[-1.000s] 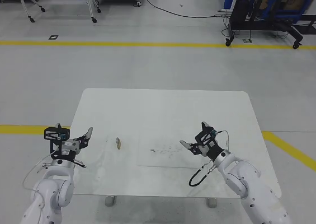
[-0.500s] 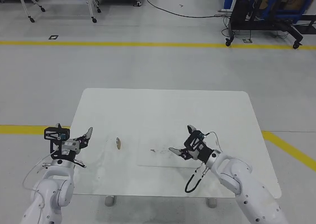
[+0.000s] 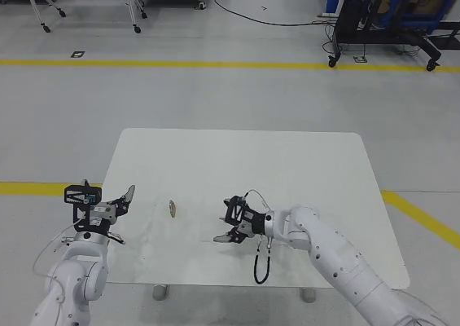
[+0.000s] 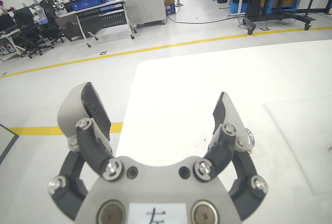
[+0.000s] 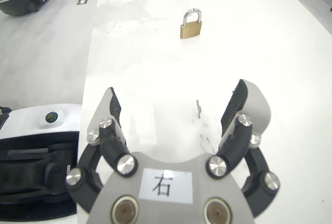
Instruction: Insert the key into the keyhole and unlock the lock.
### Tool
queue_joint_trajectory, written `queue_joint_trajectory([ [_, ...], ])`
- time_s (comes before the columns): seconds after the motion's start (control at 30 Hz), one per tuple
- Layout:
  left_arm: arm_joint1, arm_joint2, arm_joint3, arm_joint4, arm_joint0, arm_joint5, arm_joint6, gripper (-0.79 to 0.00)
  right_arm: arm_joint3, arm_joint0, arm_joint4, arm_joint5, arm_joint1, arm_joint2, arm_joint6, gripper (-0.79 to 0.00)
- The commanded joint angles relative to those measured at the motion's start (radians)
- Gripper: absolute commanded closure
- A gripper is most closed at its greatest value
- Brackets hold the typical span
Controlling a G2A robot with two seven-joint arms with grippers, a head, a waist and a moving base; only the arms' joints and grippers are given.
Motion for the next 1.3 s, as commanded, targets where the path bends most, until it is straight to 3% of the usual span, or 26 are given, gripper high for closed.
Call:
queue_joint_trajectory([
  [0.0,0.0,0.0,0.0,0.0,0.0,0.0,0.0,-0.785,0.038,0.027,-0.001,-0.005,-0.007,-0.019,0.026,-0.391],
  [0.33,0.0,0.0,0.0,0.0,0.0,0.0,0.0,-0.785,0.107,0.088,-0.055,0.064,-0.03,-0.079,0.067,-0.314],
  [0.43,0.0,0.0,0.0,0.0,0.0,0.0,0.0,-0.785,0.112,0.1,-0.074,0.081,-0.035,-0.092,0.078,-0.2],
  [0.47,0.0,0.0,0.0,0.0,0.0,0.0,0.0,-0.785,0.113,0.103,-0.074,0.083,-0.037,-0.095,0.08,-0.129],
  [0.5,0.0,0.0,0.0,0.0,0.0,0.0,0.0,-0.785,0.112,0.106,-0.076,0.085,-0.038,-0.096,0.082,0.0],
  [1.27,0.0,0.0,0.0,0.0,0.0,0.0,0.0,-0.785,-0.004,0.063,-0.112,0.049,-0.012,-0.052,0.088,0.0],
])
